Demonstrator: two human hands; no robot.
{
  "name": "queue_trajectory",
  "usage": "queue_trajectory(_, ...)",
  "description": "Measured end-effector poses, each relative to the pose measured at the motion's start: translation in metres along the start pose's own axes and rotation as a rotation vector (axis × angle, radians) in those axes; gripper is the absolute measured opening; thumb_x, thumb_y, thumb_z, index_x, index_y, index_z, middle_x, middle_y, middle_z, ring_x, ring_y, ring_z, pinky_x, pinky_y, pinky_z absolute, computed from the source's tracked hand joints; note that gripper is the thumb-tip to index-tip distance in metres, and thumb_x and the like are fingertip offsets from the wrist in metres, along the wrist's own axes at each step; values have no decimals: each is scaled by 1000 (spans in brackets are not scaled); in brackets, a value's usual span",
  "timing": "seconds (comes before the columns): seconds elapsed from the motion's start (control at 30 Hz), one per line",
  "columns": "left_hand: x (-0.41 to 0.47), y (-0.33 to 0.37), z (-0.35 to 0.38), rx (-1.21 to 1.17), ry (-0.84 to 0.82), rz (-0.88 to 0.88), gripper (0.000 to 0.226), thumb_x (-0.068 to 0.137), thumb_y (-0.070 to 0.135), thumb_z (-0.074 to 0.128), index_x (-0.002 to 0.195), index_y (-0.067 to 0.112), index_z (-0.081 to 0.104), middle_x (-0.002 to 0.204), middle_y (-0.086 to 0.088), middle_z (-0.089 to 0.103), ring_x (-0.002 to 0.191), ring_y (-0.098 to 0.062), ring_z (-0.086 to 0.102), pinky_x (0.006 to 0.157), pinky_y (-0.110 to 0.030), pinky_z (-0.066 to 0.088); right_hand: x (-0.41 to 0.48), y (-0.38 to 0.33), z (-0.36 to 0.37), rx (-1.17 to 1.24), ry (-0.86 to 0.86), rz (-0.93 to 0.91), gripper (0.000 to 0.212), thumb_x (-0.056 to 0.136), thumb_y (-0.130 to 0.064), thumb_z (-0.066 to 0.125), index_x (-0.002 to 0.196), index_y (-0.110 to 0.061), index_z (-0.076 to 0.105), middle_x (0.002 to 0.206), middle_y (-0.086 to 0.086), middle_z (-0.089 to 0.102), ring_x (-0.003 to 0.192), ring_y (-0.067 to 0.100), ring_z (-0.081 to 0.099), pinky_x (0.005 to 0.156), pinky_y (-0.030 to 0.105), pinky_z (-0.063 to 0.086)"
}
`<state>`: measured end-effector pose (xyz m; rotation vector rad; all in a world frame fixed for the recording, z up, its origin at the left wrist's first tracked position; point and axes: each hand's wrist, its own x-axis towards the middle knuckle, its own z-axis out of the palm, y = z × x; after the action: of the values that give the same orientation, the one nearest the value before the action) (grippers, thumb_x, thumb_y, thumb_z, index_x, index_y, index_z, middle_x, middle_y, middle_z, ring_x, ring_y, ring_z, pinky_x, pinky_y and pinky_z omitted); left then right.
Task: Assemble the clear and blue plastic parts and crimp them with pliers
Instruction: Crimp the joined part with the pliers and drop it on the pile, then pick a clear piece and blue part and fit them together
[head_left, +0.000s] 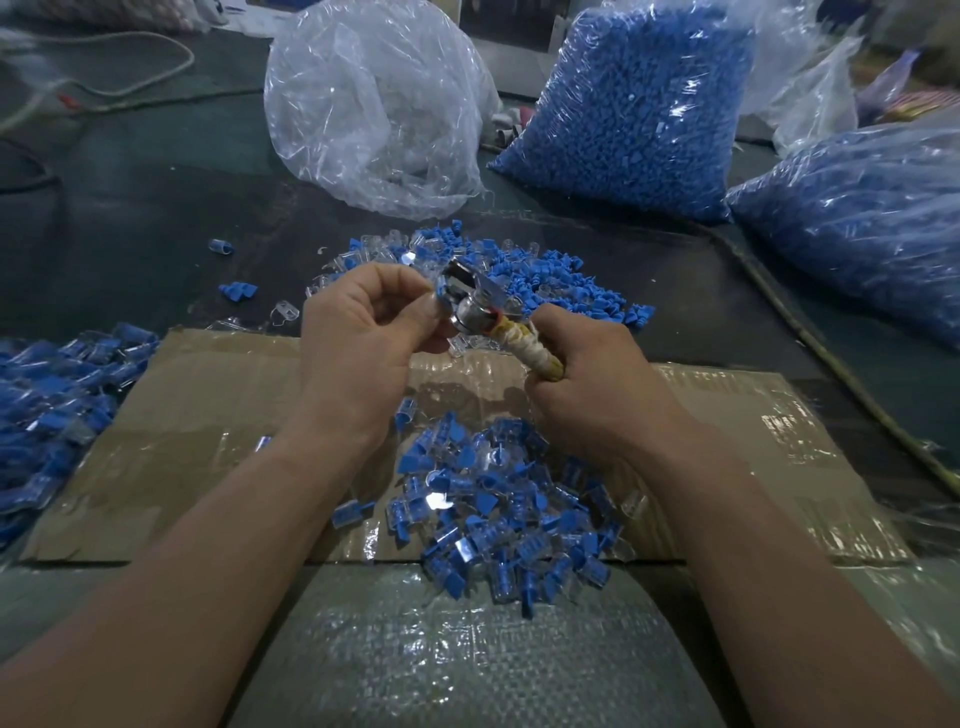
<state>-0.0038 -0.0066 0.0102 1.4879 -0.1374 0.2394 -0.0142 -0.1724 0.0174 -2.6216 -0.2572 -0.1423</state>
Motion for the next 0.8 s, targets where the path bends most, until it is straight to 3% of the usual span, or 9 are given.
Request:
queue_trajectory(0.27,3,0,-3,7,-18,-51,15,83,-2,60,77,12,61,61,6,67,58,-6,65,52,-17,51,3,12,-5,18,3,-11,22,74,-13,63,89,-23,50,77,-14,44,70,2,42,57,15,30)
queue_trajectory(0.4,8,3,-11,24,-9,-156,12,79,1,63,74,12,63,59,3,68,53,-7,63,41,-14,41,5,22,-12,-11,51,43,28,74,-16,71,91,-22,51,80,-13,46,74,11,45,59,17,34)
queue_trajectory(0.63,8,10,-24,23,-406,-315,7,56,16,69,62,17,72,61,-6,67,35,-5,39,34,-12,31,4,26,-20,10,8,155,44,64,-45,79,93,-27,50,85,-9,54,83,14,55,74,32,45)
queue_trajectory(0.73,7,8,-27,71,-586,-322,16,49,22,76,63,17,72,64,-8,68,58,-25,49,57,-29,40,5,25,-20,-28,-66,184,53,58,-53,79,95,-28,50,89,-9,55,86,13,54,76,32,46)
queue_trajectory(0.8,5,7,-26,123,-689,-306,21,48,27,77,65,17,73,67,-7,69,73,-31,50,63,-37,39,5,24,-19,-37,-111,182,55,57,-55,78,96,-27,51,87,-12,54,83,11,52,72,30,44)
